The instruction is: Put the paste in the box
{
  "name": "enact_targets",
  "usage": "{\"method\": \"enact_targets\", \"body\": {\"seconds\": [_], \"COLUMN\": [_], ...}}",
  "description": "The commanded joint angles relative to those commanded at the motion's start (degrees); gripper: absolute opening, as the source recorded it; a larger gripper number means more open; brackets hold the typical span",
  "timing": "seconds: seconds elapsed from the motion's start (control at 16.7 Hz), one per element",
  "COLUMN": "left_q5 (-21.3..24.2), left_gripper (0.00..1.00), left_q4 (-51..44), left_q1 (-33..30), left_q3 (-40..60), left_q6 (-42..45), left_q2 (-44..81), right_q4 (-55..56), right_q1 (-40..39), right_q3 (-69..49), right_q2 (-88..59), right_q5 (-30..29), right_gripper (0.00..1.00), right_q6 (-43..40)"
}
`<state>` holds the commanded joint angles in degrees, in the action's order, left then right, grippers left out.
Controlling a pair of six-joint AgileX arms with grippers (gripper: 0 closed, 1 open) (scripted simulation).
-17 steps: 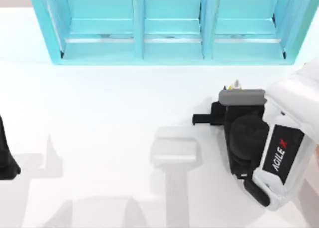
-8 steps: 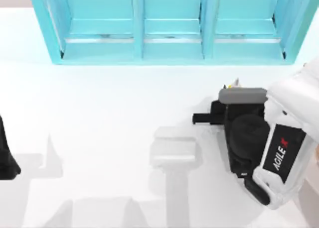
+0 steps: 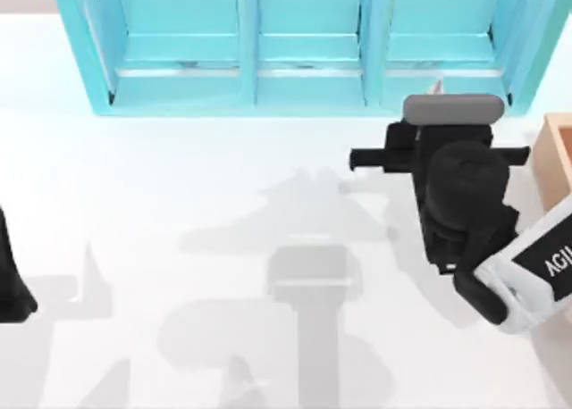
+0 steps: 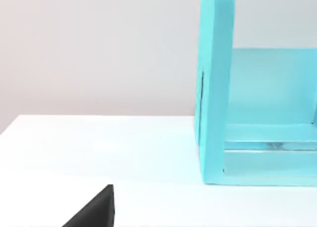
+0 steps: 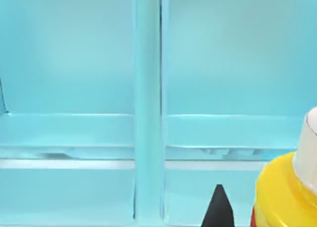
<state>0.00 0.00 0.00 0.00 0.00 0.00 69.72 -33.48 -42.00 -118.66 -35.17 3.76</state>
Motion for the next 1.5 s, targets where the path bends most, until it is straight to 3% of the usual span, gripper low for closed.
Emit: {"method": "enact_targets", "body": {"seconds": [0.48,0.72,1.02,1.5], "left_q5": [0.00,0.00,0.00,0.00], "left_gripper": [1.00,1.00,1.00,1.00], "left_q4": [0.00,0.00,0.00,0.00], "left_q1": [0.00,0.00,0.00,0.00], "left_q3": [0.00,0.00,0.00,0.00], "left_q6": [0.00,0.00,0.00,0.00], "left_q2": [0.00,0.00,0.00,0.00], "right_q4": [-3.22,-1.07,5.10,18.02], "right_q1": [0.00,3.32,14.90,44.05], "right_q3": [0.47,0.57,1.56,5.29], "right_q2": [3.36,3.63,3.41,0.68], "right_q5": [0.04,5.75,24.87,69.12], "right_gripper": [0.00,0.00,0.00,0.00], "right_q6": [0.27,1.78,5.91,12.65]}}
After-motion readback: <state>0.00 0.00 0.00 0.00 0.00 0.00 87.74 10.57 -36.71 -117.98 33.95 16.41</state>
